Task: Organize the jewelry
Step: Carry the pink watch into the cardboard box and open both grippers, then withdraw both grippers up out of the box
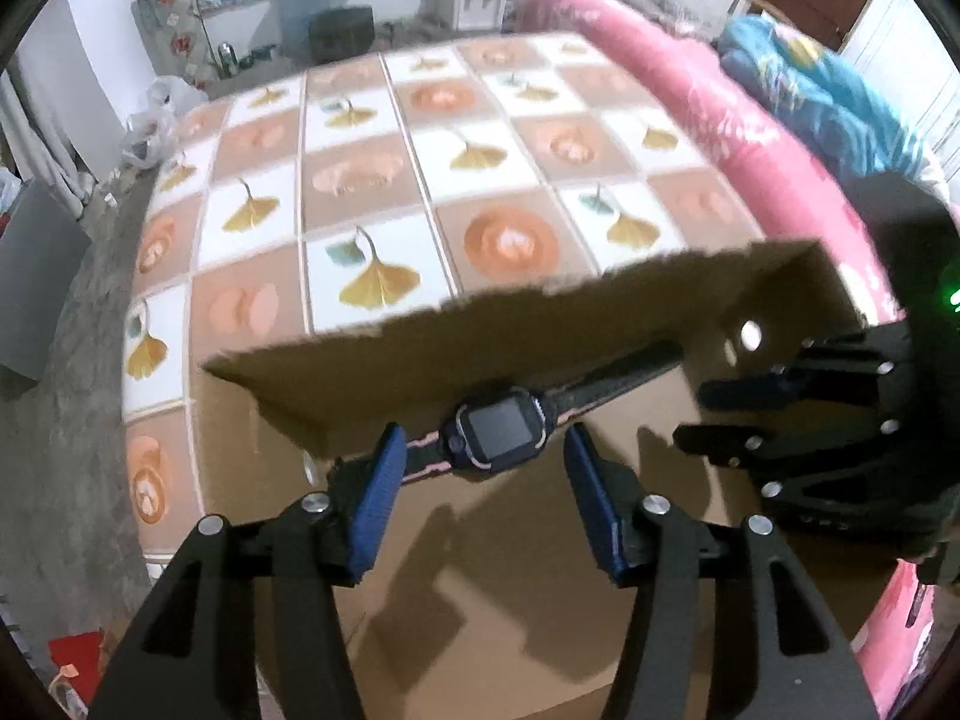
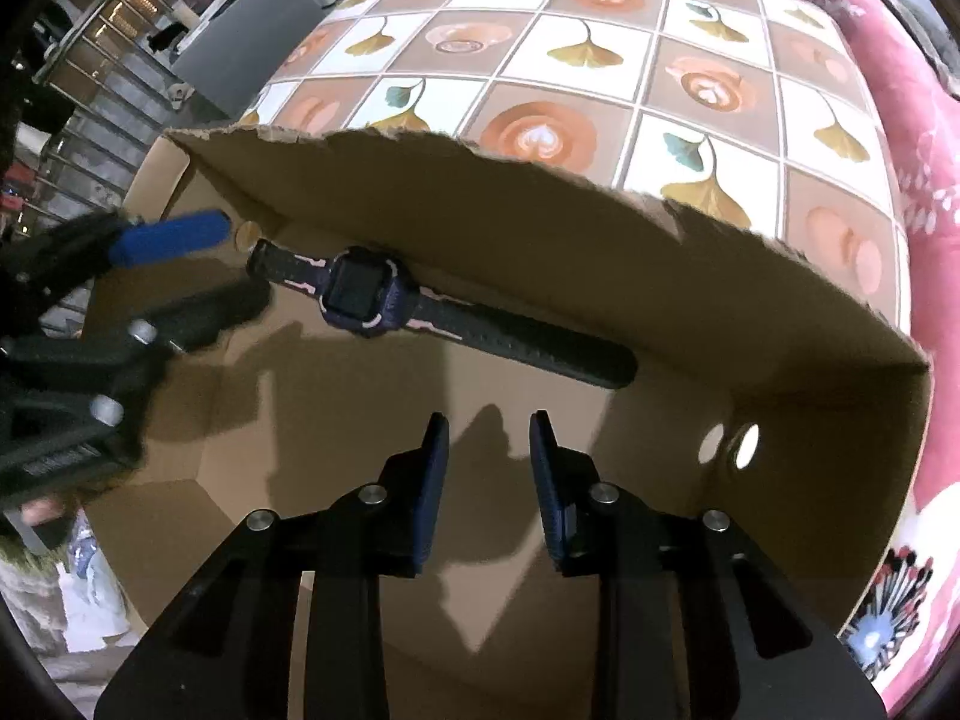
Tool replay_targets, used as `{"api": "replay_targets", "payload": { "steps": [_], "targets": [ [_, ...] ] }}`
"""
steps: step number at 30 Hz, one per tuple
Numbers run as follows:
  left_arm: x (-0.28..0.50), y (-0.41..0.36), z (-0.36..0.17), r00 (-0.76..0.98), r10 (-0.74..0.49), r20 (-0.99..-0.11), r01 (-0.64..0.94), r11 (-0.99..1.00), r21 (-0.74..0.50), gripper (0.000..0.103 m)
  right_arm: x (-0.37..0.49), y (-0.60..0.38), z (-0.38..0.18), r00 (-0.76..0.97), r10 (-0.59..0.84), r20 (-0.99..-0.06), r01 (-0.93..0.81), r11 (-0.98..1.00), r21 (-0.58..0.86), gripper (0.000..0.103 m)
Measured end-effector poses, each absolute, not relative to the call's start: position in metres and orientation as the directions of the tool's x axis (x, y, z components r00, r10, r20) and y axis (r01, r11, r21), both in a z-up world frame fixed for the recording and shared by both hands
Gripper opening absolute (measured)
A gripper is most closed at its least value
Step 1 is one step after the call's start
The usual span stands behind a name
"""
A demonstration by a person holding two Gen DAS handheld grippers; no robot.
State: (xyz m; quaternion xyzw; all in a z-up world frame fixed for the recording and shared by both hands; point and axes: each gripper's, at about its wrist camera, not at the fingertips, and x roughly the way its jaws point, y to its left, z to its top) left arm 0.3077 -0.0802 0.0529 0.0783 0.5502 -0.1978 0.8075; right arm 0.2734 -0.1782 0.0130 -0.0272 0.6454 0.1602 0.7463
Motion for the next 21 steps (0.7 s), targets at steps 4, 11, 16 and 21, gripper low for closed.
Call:
{"api": "replay_targets", "payload": {
  "steps": [4, 11, 16, 21],
  "targets": [
    [0.295, -0.067, 0.08, 0.398, -0.254, -0.881, 0.393, 0.916, -0.086, 0.066, 0.261, -0.183, 0.024, 0.143, 0.213, -0.967, -0.278, 0.946, 0.167, 0.035],
    [0.251, -0.036, 0.124, 0.47, -0.341, -0.814, 0.397, 0.906, -0.15, 0.074, 0.232, -0.196, 0.063, 0.247, 0.266, -0.932, -0.266, 0.943, 0.198, 0.041],
    [0.184, 0.006, 0.15, 0.537, -0.415, -0.735, 0.423, 0.886, -0.19, 0.085, 0.181, -0.197, 0.11, 0.377, 0.366, -0.851, -0.293, 0.919, 0.265, 0.058],
    [0.114, 0.044, 0.138, 0.572, -0.426, -0.7, 0.406, 0.889, -0.209, 0.095, 0.083, -0.196, 0.141, 0.522, 0.393, -0.757, -0.363, 0.905, 0.219, 0.091]
  ]
}}
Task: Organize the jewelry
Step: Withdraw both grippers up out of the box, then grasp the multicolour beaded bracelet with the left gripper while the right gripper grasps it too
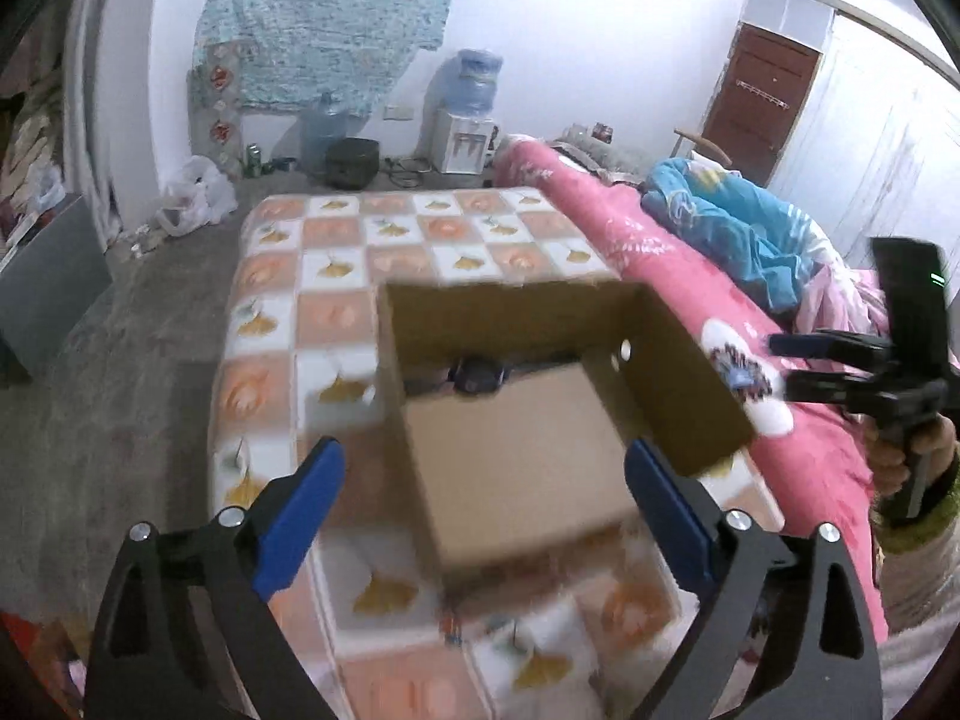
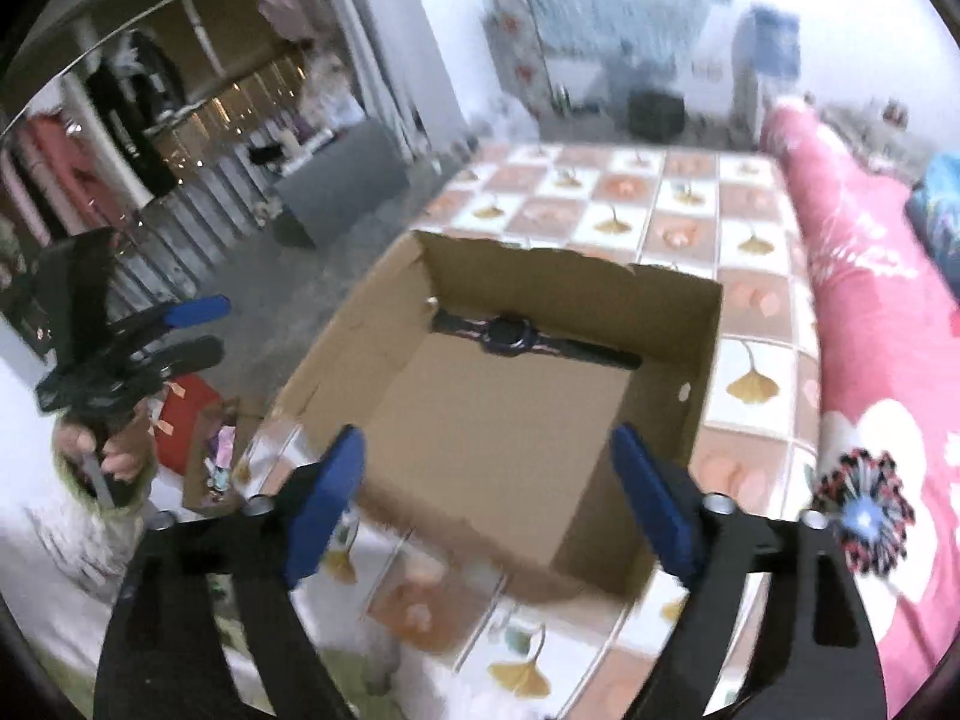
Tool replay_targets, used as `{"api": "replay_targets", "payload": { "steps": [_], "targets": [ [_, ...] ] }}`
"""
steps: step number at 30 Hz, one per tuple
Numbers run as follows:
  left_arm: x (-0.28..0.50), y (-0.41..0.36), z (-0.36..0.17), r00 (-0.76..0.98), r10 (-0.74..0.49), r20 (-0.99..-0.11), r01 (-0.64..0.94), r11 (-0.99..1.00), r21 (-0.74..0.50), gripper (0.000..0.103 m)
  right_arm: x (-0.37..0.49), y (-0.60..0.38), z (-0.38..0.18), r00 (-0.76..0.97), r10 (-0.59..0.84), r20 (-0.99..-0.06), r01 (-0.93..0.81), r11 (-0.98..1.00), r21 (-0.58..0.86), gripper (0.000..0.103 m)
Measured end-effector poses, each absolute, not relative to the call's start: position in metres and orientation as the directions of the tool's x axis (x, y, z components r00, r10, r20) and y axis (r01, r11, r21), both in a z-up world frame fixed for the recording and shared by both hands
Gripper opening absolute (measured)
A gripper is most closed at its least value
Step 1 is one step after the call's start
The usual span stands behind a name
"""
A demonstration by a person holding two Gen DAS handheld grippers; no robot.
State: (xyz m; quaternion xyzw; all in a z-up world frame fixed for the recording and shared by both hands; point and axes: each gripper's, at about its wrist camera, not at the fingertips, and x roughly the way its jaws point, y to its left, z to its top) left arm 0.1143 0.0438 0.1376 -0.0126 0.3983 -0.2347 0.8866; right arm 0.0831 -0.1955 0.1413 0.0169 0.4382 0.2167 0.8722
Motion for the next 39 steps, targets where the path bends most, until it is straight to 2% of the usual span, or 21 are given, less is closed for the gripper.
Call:
{"api": "replay_targets", "payload": {
  "steps": [3, 9, 14, 18, 20, 33, 39],
  "targets": [
    [0.083, 0.053, 0.102, 0.558, -0.388, -0.733, 0.353, 0.911, -0.214, 0.096, 0.034, -0.19, 0.12, 0.536, 0.383, -0.752, -0.368, 0.908, 0.2, 0.095],
    [0.067, 0.043, 0.015, 0.445, -0.307, -0.841, 0.235, 0.946, -0.222, 0.096, 0.006, -0.167, 0.018, 0.399, 0.284, -0.872, -0.216, 0.953, 0.211, 0.095],
    [0.072, 0.026, -0.025, 0.429, -0.174, -0.887, 0.197, 0.976, -0.096, 0.096, 0.012, -0.154, -0.029, 0.363, 0.157, -0.919, -0.103, 0.986, 0.127, 0.095],
    [0.071, 0.013, -0.037, 0.439, -0.081, -0.895, 0.226, 0.974, 0.022, 0.097, 0.016, -0.136, -0.042, 0.384, 0.019, -0.923, -0.089, 0.996, -0.017, 0.095],
    [0.068, 0.012, -0.036, 0.463, -0.073, -0.883, 0.242, 0.969, 0.047, 0.097, 0.017, -0.127, -0.047, 0.391, -0.031, -0.92, -0.115, 0.99, -0.083, 0.095],
    [0.071, 0.018, -0.039, 0.439, -0.105, -0.892, 0.253, 0.967, 0.01, 0.098, 0.022, -0.126, -0.049, 0.425, -0.019, -0.905, -0.108, 0.992, -0.072, 0.096],
    [0.071, 0.02, -0.041, 0.463, -0.113, -0.879, 0.257, 0.966, 0.011, 0.098, -0.001, -0.121, -0.051, 0.444, -0.011, -0.896, -0.111, 0.992, -0.068, 0.096]
  ]
}}
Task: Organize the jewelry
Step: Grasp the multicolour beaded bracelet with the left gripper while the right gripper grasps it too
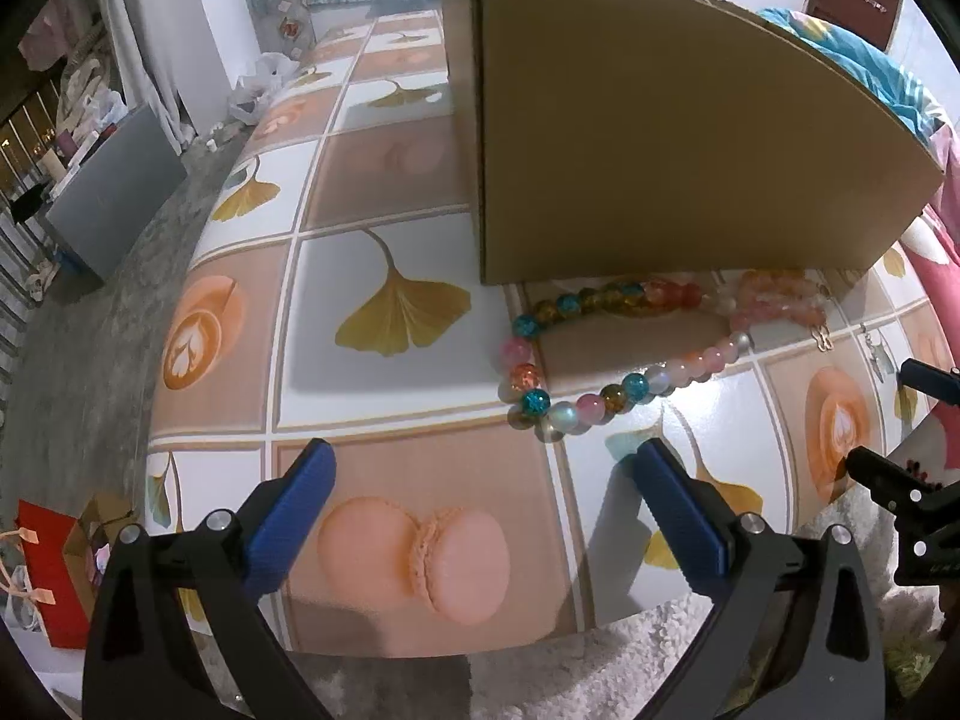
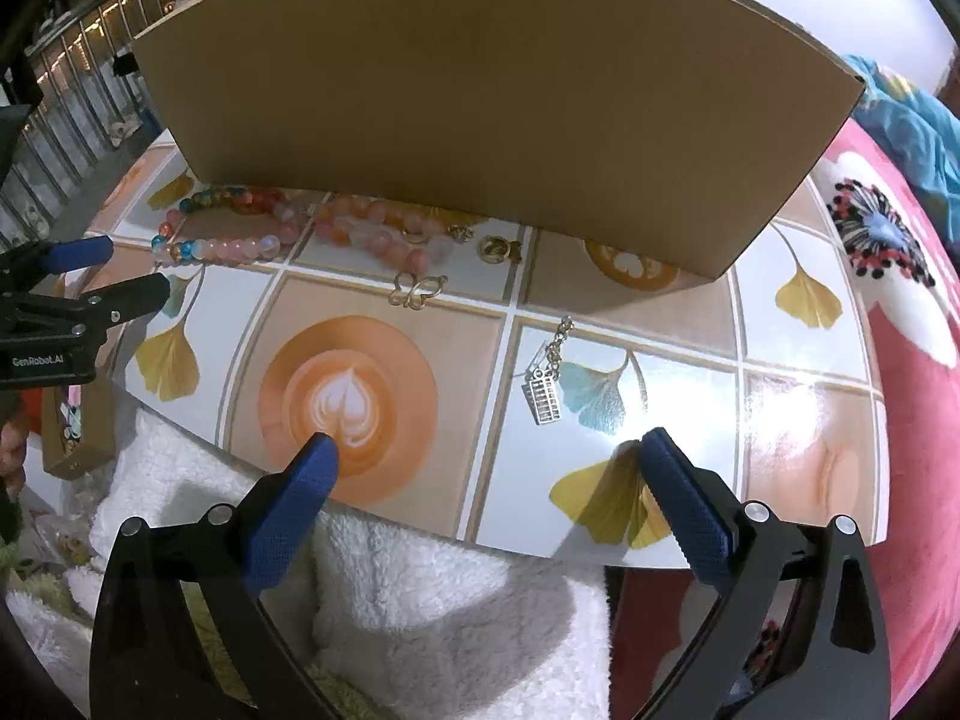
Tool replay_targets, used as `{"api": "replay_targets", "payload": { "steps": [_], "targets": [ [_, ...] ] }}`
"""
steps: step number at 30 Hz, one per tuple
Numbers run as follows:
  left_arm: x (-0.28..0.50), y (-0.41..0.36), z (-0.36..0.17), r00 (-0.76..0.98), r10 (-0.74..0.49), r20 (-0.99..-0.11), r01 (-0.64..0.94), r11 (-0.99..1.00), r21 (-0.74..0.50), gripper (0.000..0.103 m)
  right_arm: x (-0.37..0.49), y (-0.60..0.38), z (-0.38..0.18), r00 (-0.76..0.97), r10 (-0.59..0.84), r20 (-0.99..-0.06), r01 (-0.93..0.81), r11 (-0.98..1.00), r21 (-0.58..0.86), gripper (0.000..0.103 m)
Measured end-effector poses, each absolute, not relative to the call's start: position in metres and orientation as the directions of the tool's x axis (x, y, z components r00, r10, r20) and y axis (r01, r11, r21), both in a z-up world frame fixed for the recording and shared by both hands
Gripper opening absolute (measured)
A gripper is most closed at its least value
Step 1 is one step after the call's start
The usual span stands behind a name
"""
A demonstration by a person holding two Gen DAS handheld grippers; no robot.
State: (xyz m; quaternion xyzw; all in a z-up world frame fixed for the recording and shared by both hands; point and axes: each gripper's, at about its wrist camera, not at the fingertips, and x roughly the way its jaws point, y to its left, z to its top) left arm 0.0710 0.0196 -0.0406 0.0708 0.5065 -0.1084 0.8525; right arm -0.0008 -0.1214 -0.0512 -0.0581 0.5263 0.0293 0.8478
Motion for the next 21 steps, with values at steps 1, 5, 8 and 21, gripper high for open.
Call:
{"api": "replay_targets", "payload": {
  "steps": [1, 5, 8, 21],
  "targets": [
    [0.07, 0.02, -0.04, 0.464, -0.115, -0.878, 0.262, 0.965, 0.012, 0.098, -0.003, -0.121, -0.05, 0.445, -0.008, -0.896, -0.111, 0.992, -0.063, 0.096],
    [0.07, 0.026, -0.03, 0.469, -0.137, -0.873, 0.239, 0.971, -0.024, 0.098, -0.002, -0.126, -0.048, 0.441, 0.001, -0.898, -0.107, 0.993, -0.051, 0.096],
    [0.071, 0.033, -0.016, 0.511, -0.186, -0.839, 0.224, 0.971, -0.079, 0.095, -0.001, -0.13, -0.049, 0.45, 0.011, -0.893, -0.109, 0.993, -0.043, 0.096],
    [0.079, 0.019, -0.032, 0.534, -0.074, -0.842, 0.24, 0.968, 0.067, 0.079, 0.002, -0.159, -0.042, 0.473, 0.066, -0.879, -0.085, 0.996, 0.029, 0.096]
  ]
}}
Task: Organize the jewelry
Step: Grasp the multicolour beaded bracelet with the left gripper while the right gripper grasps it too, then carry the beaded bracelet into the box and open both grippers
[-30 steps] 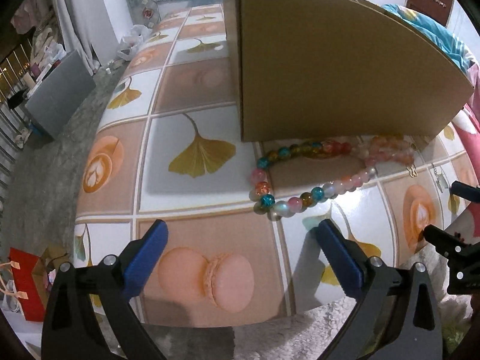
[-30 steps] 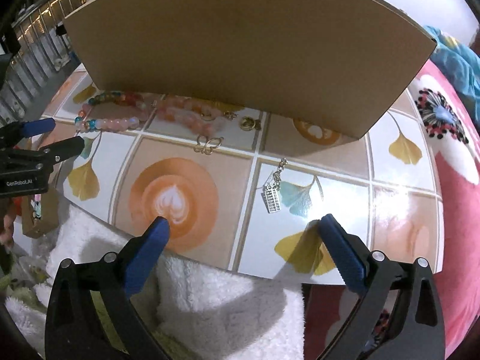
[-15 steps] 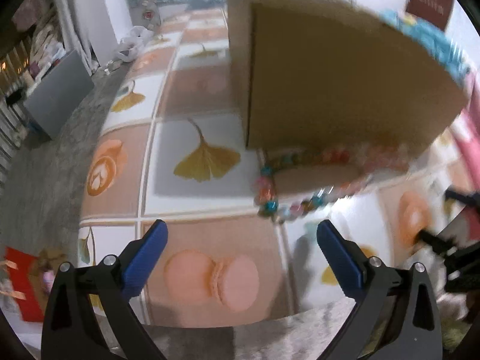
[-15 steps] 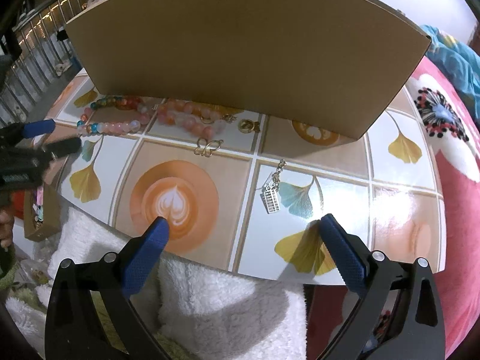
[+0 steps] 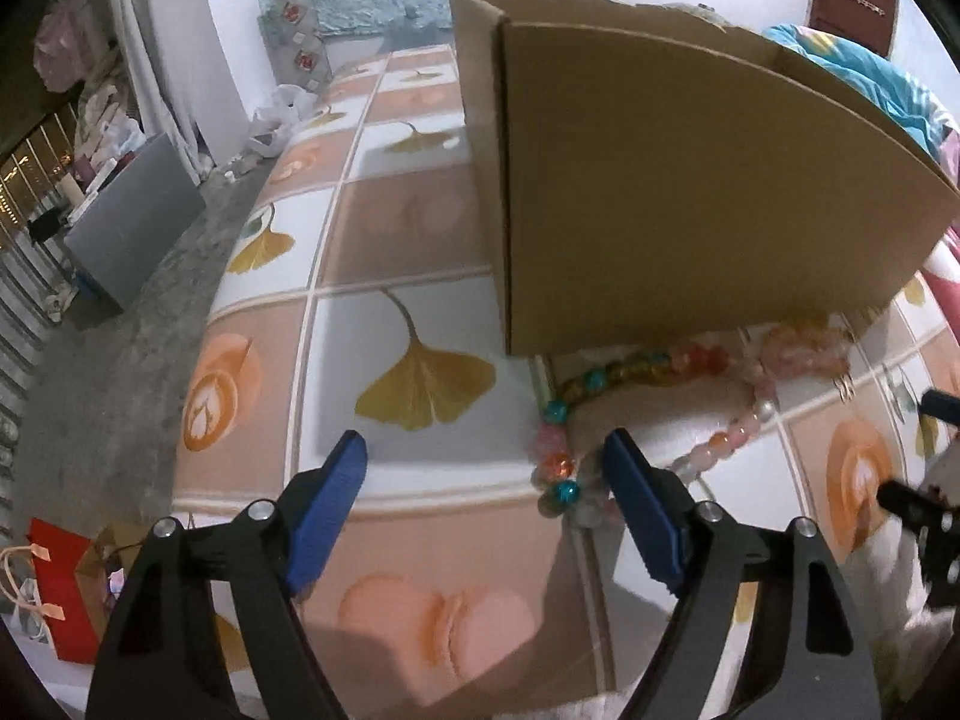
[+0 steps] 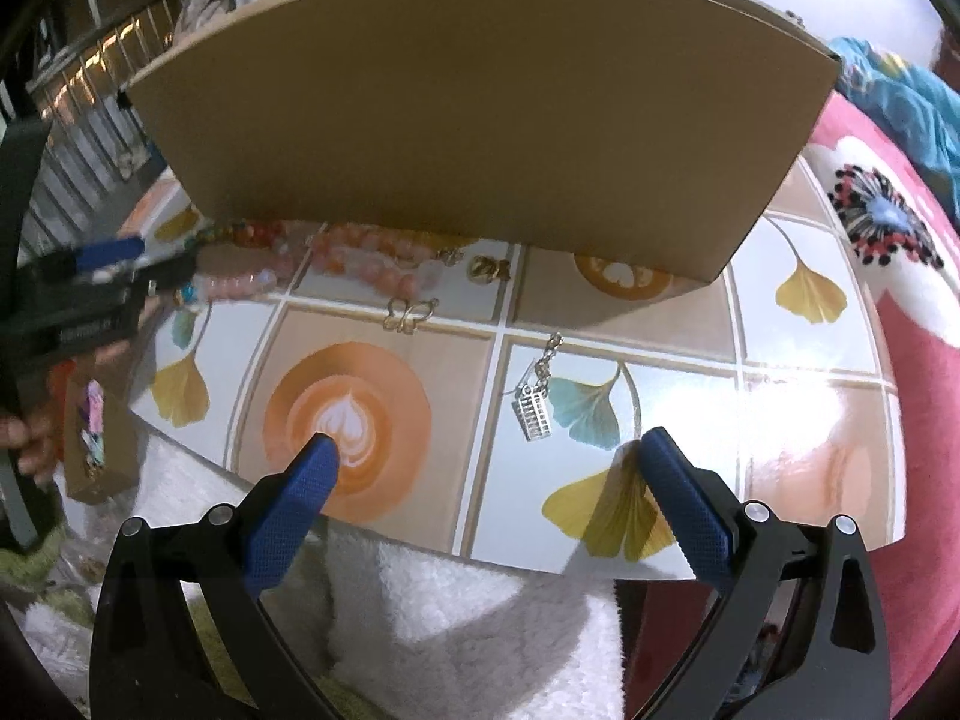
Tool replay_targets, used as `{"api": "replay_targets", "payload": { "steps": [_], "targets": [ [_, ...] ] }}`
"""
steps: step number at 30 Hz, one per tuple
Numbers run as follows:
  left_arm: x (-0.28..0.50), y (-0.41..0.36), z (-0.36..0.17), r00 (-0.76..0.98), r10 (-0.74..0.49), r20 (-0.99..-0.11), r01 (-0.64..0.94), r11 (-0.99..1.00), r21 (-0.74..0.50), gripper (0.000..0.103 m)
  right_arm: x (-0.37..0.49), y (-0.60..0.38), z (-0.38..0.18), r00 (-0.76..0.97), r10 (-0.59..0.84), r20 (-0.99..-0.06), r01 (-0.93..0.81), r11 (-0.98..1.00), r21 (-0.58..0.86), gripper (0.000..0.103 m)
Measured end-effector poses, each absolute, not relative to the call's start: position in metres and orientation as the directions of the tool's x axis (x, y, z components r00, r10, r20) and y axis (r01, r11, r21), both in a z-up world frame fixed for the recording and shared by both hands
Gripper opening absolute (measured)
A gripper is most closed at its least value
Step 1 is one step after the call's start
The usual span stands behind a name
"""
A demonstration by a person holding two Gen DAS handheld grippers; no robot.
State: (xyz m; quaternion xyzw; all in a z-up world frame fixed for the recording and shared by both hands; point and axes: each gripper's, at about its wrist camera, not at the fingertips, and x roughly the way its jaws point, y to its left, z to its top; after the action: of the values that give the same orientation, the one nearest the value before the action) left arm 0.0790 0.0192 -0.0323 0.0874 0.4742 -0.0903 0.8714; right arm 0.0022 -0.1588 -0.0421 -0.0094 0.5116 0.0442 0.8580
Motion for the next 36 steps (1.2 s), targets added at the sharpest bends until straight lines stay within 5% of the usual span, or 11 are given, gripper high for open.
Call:
{"api": "replay_targets", "payload": {
  "steps": [4, 7, 13, 19, 26, 32, 36],
  "targets": [
    [0.066, 0.029, -0.033, 0.528, -0.073, -0.846, 0.245, 0.967, 0.07, 0.079, 0.004, -0.174, -0.039, 0.476, 0.113, -0.872, -0.067, 0.993, 0.092, 0.096],
    [0.06, 0.037, -0.032, 0.525, -0.071, -0.848, 0.237, 0.969, 0.065, 0.076, 0.006, -0.19, -0.034, 0.485, 0.141, -0.863, -0.049, 0.99, 0.134, 0.076],
    [0.055, 0.04, -0.03, 0.536, -0.117, -0.836, 0.27, 0.962, 0.039, 0.056, -0.002, -0.181, -0.005, 0.561, 0.271, -0.782, -0.179, 0.962, 0.204, 0.068],
    [0.052, 0.037, -0.028, 0.52, -0.165, -0.838, 0.296, 0.955, -0.004, 0.044, 0.013, -0.131, 0.002, 0.464, 0.412, -0.784, -0.299, 0.906, 0.299, 0.043],
    [0.051, 0.034, -0.029, 0.518, -0.185, -0.835, 0.326, 0.945, -0.007, 0.024, 0.038, -0.099, -0.006, 0.431, 0.406, -0.806, -0.323, 0.903, 0.283, 0.022],
    [0.051, 0.028, -0.029, 0.524, -0.187, -0.831, 0.352, 0.936, 0.011, 0.022, 0.05, -0.087, -0.014, 0.414, 0.362, -0.835, -0.338, 0.913, 0.229, 0.016],
    [0.052, 0.028, -0.029, 0.533, -0.195, -0.824, 0.364, 0.931, 0.015, 0.01, 0.051, -0.079, -0.017, 0.424, 0.334, -0.842, -0.354, 0.917, 0.185, 0.008]
  ]
}}
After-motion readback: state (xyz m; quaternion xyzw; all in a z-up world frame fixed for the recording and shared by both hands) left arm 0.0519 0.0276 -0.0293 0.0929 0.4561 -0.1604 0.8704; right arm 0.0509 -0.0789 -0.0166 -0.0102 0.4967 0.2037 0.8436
